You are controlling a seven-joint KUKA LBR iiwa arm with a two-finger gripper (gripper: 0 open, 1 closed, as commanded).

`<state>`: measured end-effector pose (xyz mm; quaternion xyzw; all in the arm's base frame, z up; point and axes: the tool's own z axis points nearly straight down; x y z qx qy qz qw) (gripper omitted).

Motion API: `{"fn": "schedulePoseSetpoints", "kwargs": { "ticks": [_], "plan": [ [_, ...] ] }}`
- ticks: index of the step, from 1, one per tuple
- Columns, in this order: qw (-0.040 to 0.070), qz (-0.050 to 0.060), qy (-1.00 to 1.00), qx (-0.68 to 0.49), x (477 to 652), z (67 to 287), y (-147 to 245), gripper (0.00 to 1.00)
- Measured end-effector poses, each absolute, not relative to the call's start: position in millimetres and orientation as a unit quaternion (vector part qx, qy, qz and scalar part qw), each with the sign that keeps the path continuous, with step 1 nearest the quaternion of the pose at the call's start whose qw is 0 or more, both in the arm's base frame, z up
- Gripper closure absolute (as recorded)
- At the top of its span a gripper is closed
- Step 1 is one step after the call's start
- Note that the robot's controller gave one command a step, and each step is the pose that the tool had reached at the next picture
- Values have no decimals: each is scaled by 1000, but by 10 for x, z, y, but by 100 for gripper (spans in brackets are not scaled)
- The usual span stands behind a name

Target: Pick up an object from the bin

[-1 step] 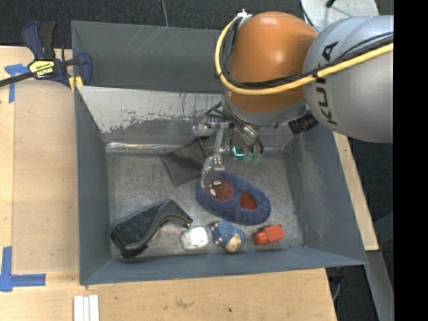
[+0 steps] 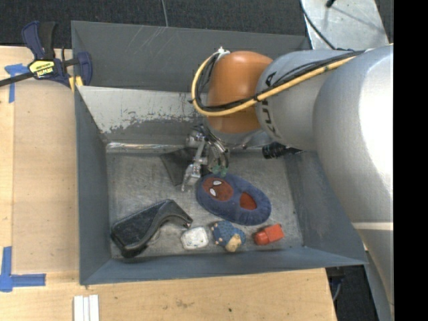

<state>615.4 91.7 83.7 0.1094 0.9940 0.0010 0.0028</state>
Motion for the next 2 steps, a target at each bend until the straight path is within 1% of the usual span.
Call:
{"fn": "schedulePoseSetpoints", "kwargs": {
  "ticks": [1,2],
  "plan": [
    [5,1,994,111,6169,835,908,100],
    [7,2,996,88,6202,2532,926,100]
  ]
}}
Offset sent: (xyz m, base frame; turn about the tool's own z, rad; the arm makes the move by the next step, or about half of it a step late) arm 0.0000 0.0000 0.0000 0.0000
